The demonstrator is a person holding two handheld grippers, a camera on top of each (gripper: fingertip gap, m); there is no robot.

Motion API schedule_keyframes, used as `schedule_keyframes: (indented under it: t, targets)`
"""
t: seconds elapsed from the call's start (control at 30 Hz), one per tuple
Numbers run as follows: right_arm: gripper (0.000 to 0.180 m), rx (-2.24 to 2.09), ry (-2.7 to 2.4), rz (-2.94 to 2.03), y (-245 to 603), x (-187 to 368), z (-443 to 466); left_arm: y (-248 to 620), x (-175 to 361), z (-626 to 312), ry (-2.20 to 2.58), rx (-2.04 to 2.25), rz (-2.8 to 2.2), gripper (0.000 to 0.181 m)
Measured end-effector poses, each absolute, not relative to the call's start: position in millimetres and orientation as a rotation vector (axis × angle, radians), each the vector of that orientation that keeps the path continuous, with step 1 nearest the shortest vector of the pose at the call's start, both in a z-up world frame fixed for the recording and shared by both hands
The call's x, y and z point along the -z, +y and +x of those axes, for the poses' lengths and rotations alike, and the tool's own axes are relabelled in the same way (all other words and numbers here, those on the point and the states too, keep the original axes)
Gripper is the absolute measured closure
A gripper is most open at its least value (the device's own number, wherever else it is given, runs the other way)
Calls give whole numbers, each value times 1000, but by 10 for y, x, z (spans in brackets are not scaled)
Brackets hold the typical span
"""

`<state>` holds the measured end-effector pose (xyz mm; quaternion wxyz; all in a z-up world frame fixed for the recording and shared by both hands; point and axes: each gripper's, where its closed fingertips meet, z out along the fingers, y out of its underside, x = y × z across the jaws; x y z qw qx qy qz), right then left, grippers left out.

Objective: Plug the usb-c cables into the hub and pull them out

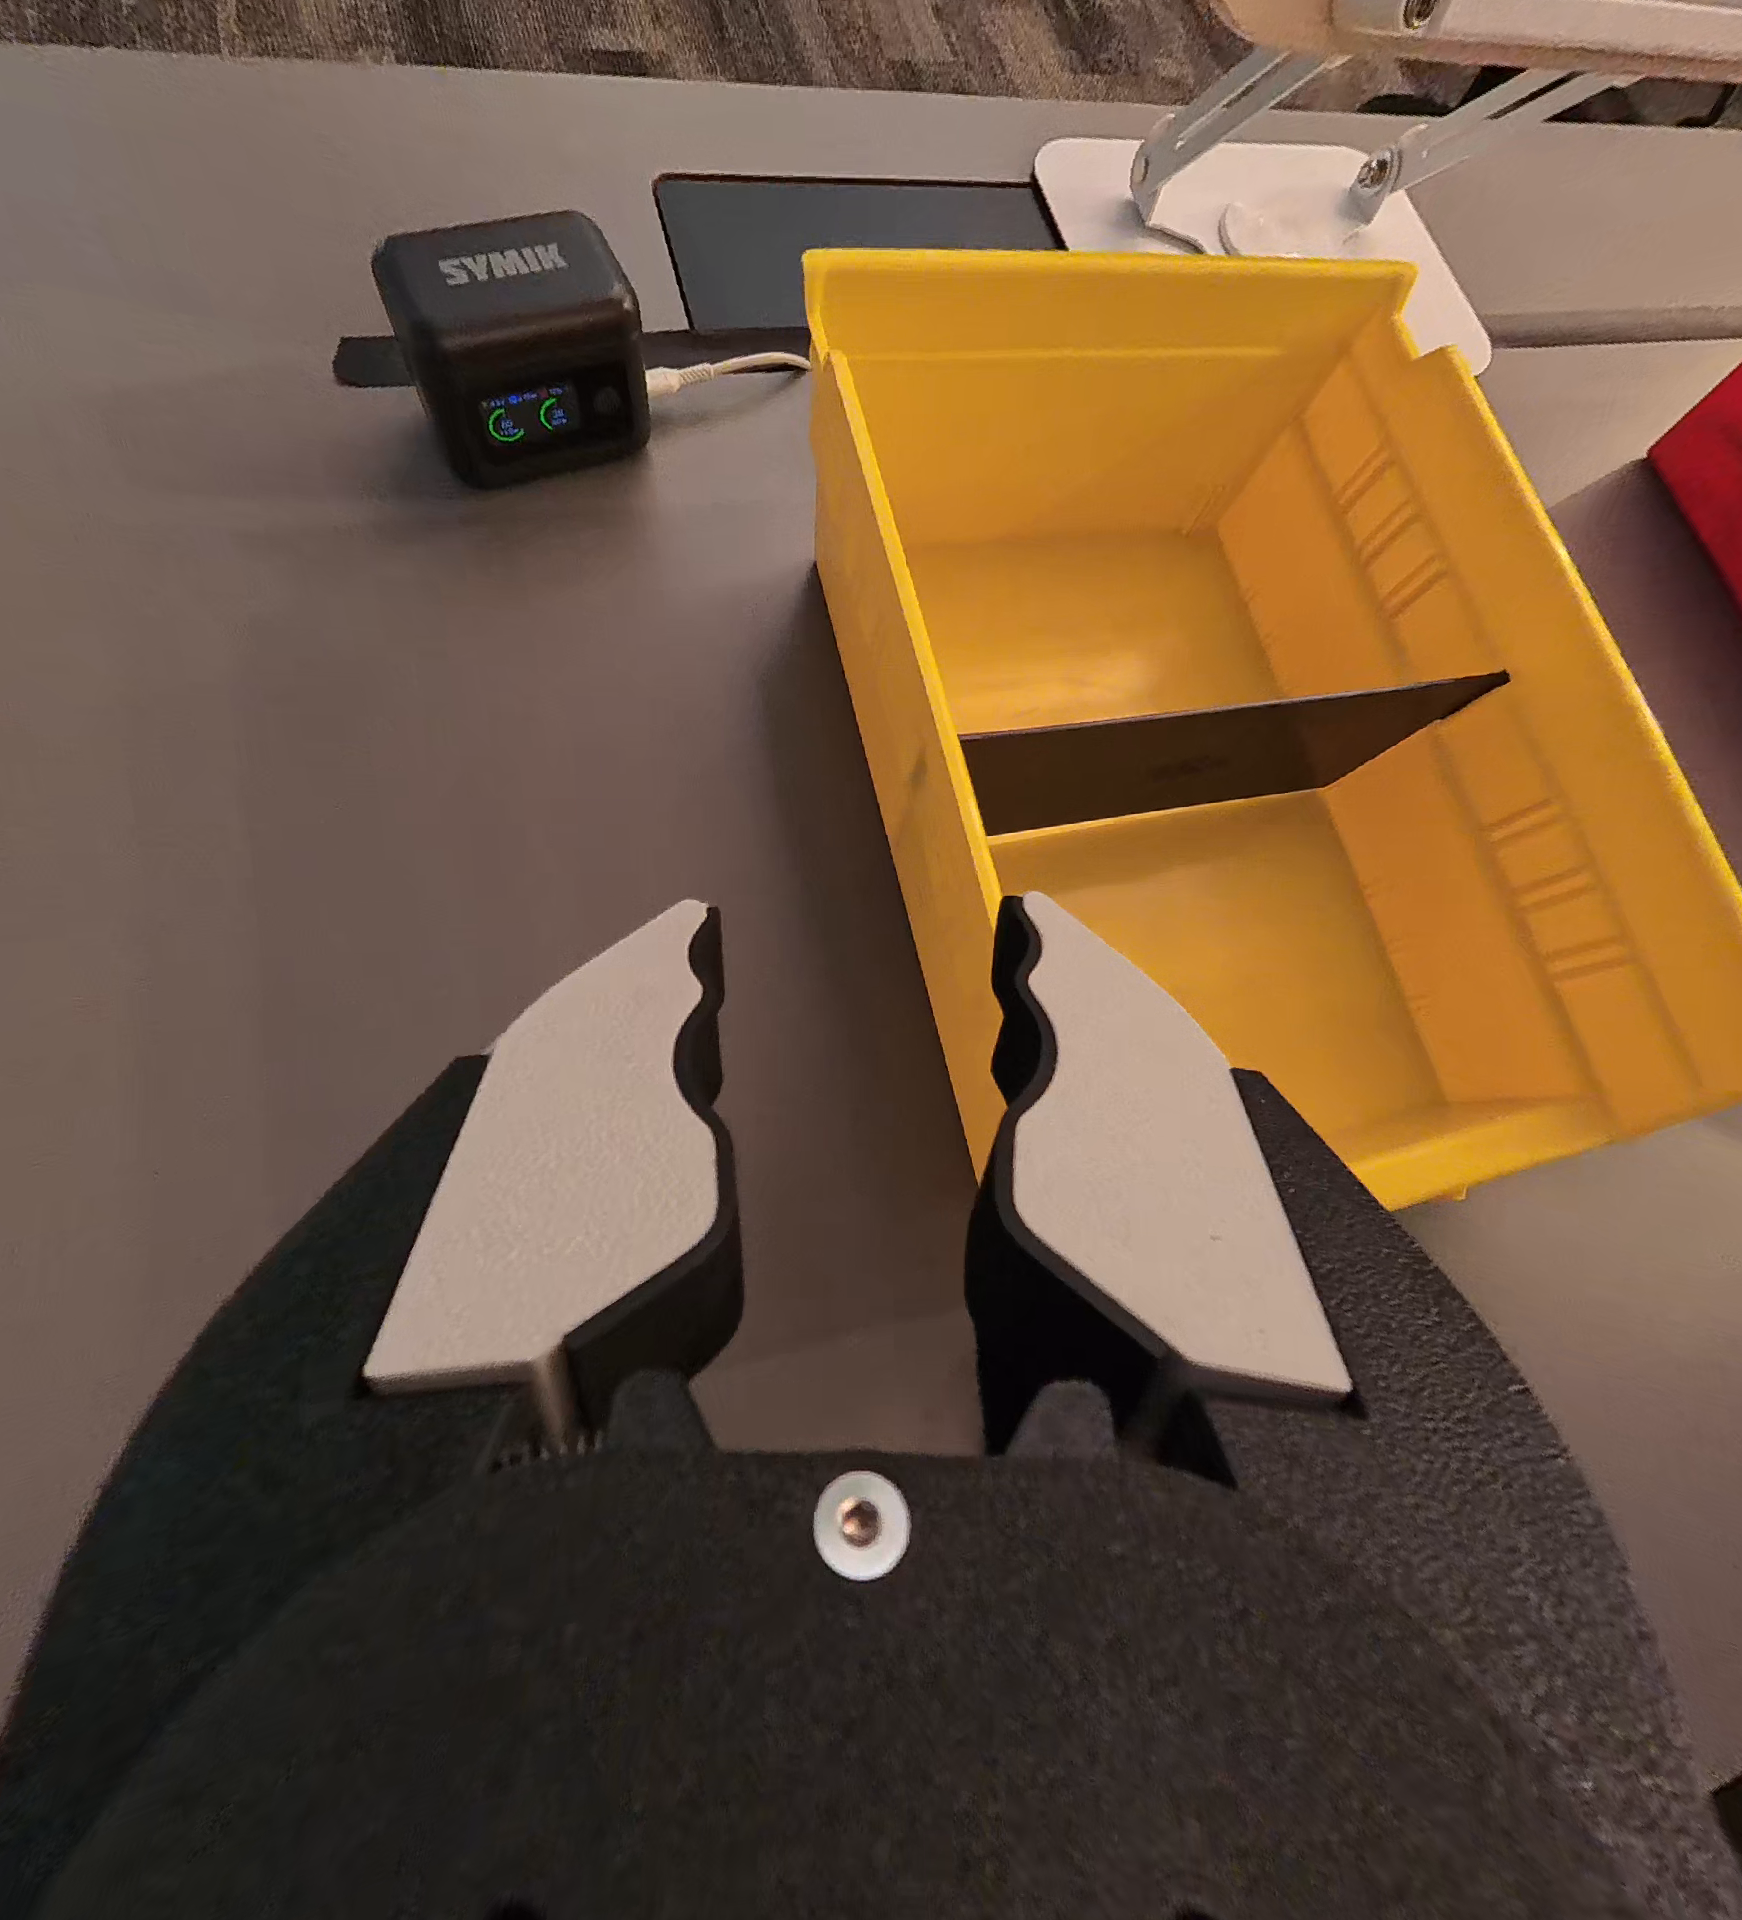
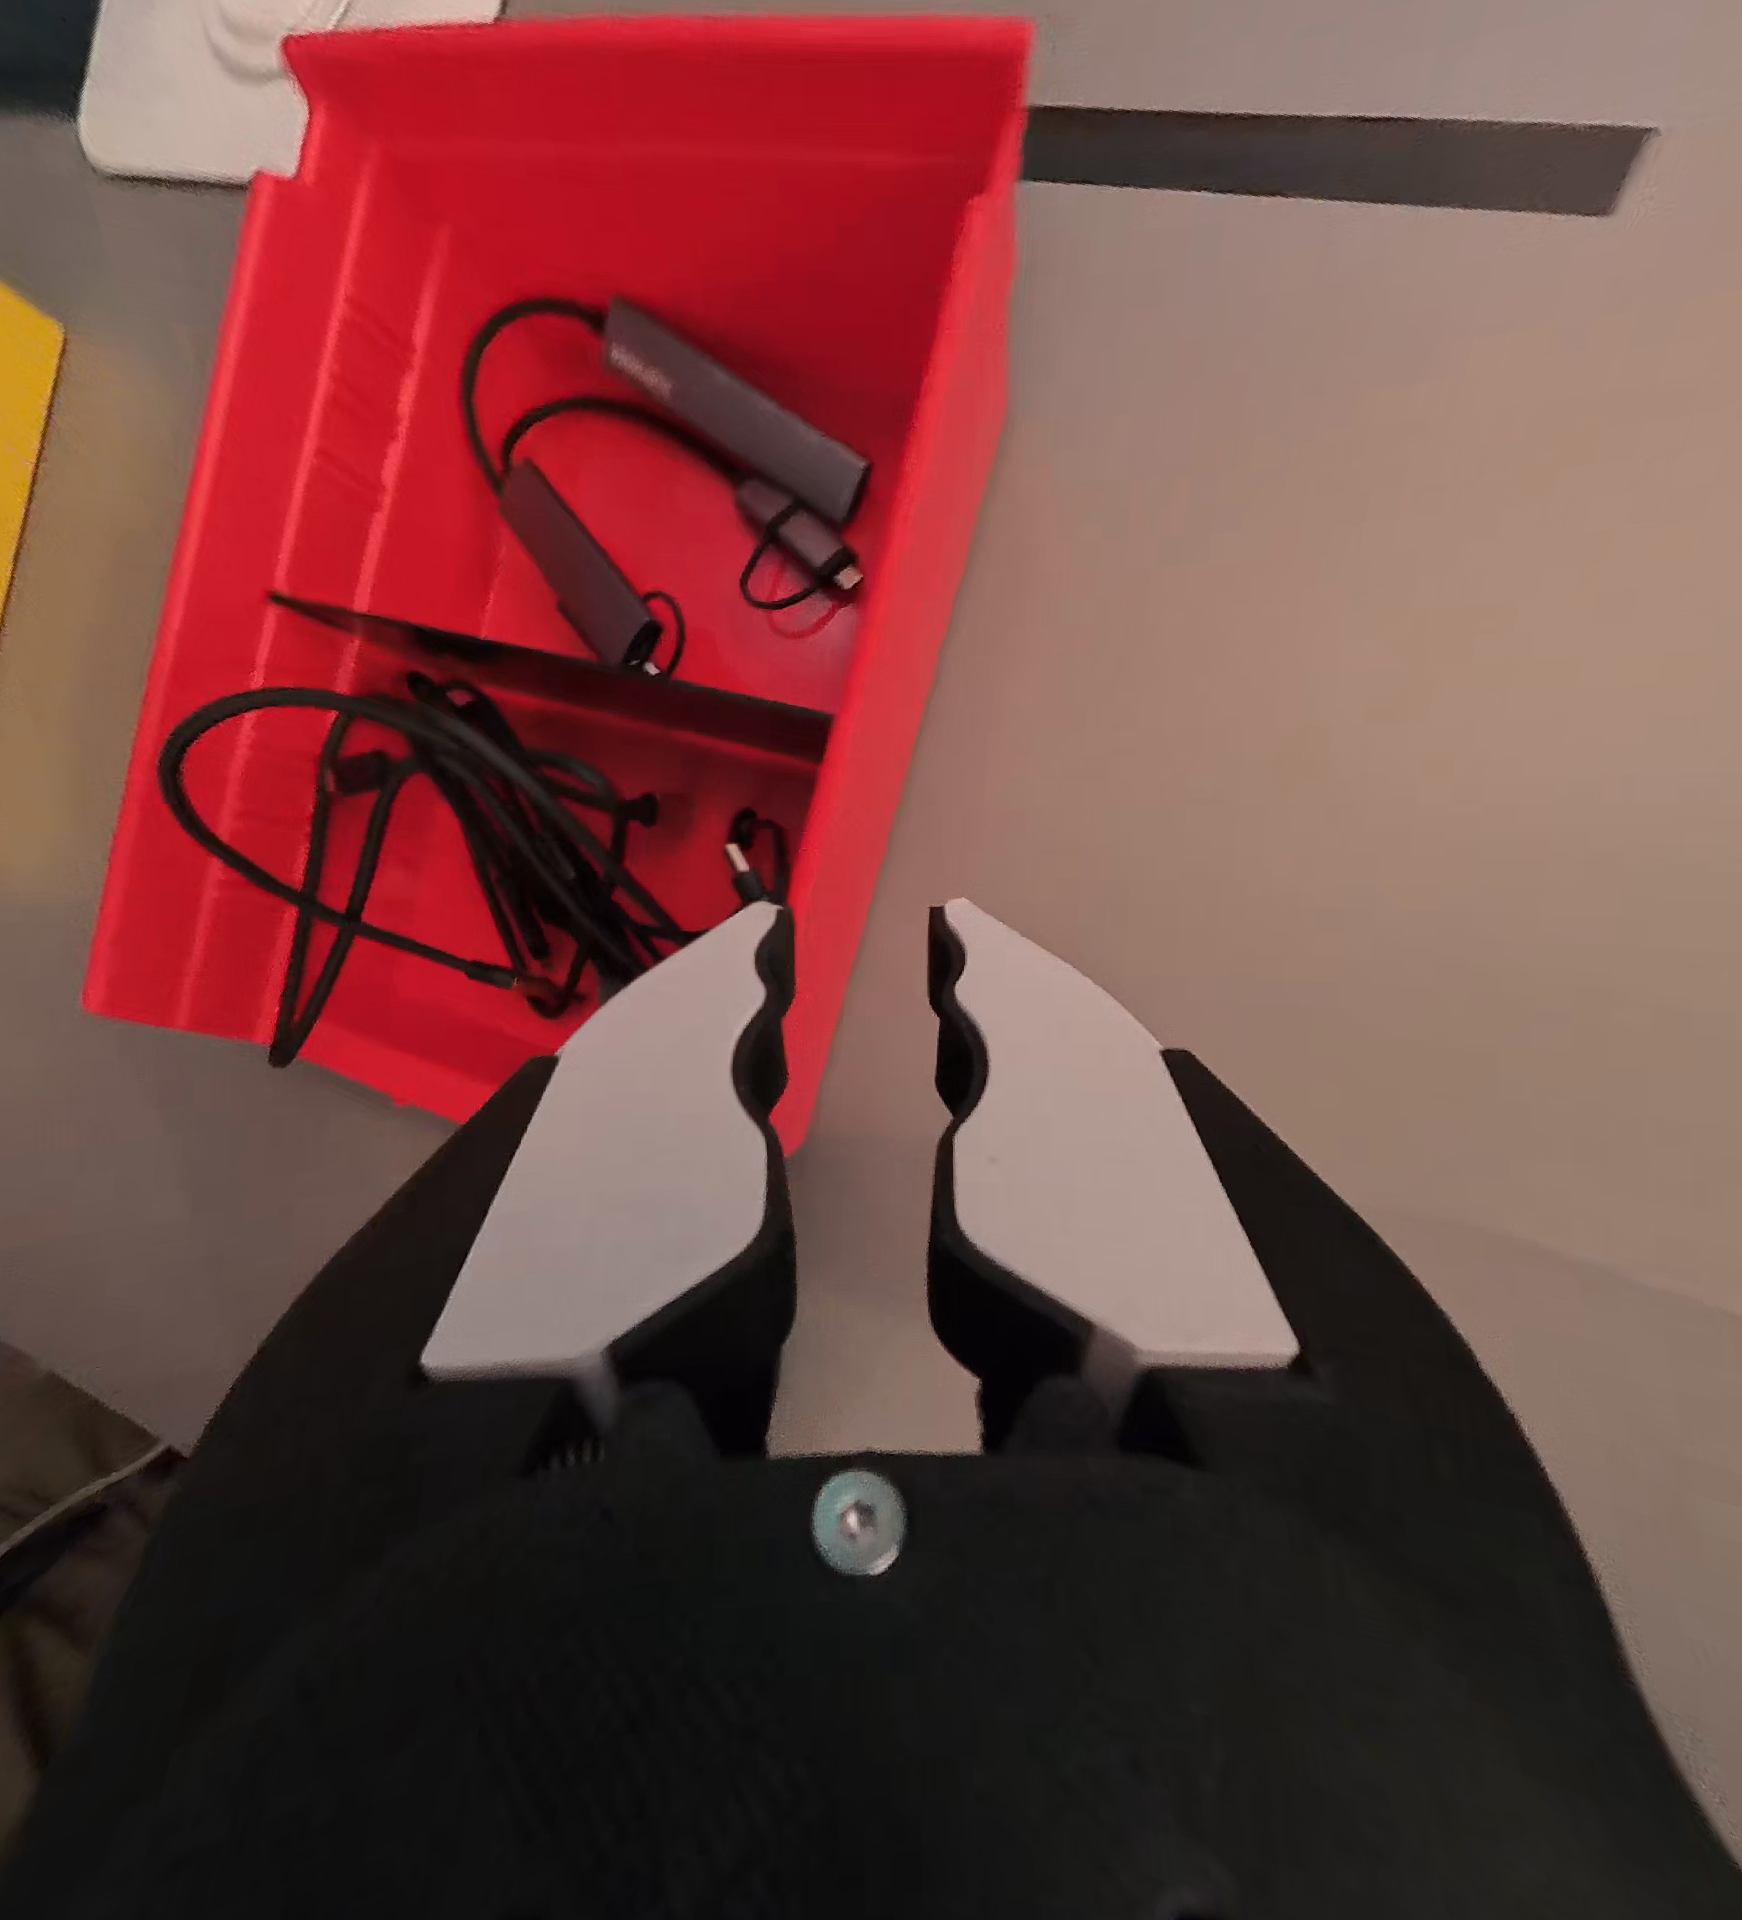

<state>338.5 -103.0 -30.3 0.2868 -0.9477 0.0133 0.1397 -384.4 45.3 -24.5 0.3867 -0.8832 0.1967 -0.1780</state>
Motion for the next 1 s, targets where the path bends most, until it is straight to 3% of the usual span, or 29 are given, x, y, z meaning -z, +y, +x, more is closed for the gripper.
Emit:
schedule_keyframes:
  t: [0.17,0.33,0.43,0.73,1.0]
  targets:
    - [157,-517,-22,-2651,-1139,590,3306,457,255,-3835,488,473,-2234,132]
    - [166,-397,-80,-2726,-1065,646,3229,455,246,-3813,484,480,-2222,132]
    - [158,-416,-67,-2713,-1057,586,3168,447,272,-3801,494,479,-2232,132]
    - [156,-416,-70,-2866,-1129,809,3091,444,342,-3730,493,519,-2252,131]
    - [171,-290,-89,-3058,-1189,1009,3005,392,415,-3568,508,557,-2286,126]
